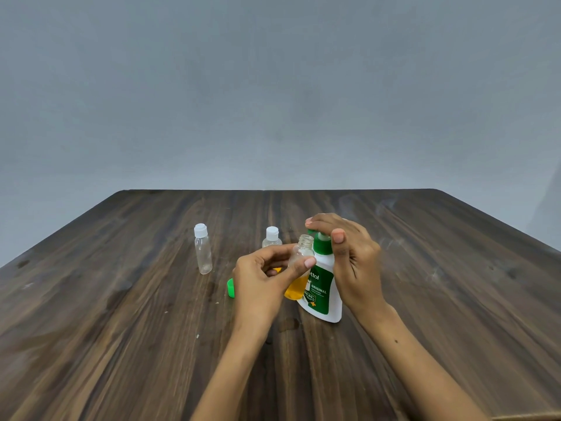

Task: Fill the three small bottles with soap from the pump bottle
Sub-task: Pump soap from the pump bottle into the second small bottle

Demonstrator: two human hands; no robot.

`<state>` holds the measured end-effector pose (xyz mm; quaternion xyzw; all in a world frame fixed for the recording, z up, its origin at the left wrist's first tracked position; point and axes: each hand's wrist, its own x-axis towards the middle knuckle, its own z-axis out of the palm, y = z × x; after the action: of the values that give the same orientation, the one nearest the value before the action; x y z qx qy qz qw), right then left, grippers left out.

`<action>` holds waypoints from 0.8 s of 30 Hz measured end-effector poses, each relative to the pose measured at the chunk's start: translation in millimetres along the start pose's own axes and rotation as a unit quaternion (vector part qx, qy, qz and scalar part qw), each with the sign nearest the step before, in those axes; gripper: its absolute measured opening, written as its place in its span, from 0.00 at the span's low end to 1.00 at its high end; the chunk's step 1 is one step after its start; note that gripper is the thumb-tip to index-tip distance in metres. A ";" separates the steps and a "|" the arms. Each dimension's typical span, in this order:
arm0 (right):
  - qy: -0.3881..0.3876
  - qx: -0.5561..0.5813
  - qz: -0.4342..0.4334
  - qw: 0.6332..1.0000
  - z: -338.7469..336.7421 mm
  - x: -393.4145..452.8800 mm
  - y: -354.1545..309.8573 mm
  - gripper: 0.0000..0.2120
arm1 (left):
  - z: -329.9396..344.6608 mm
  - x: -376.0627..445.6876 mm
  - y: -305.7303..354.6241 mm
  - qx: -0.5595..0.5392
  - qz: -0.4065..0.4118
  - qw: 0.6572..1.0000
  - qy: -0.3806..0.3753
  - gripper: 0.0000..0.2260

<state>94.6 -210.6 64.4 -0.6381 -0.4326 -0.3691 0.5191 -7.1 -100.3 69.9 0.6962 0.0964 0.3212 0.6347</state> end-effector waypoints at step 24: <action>0.015 0.006 0.001 1.000 3.1 -0.3 -2.9 0.29 | -2.1 1.2 -0.9 -0.004 0.008 1.000 0.005 0.14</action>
<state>91.9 -207.4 64.5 -0.6303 -0.4263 -0.3753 0.5293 -7.1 -97.7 69.4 0.6926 0.0930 0.3302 0.6345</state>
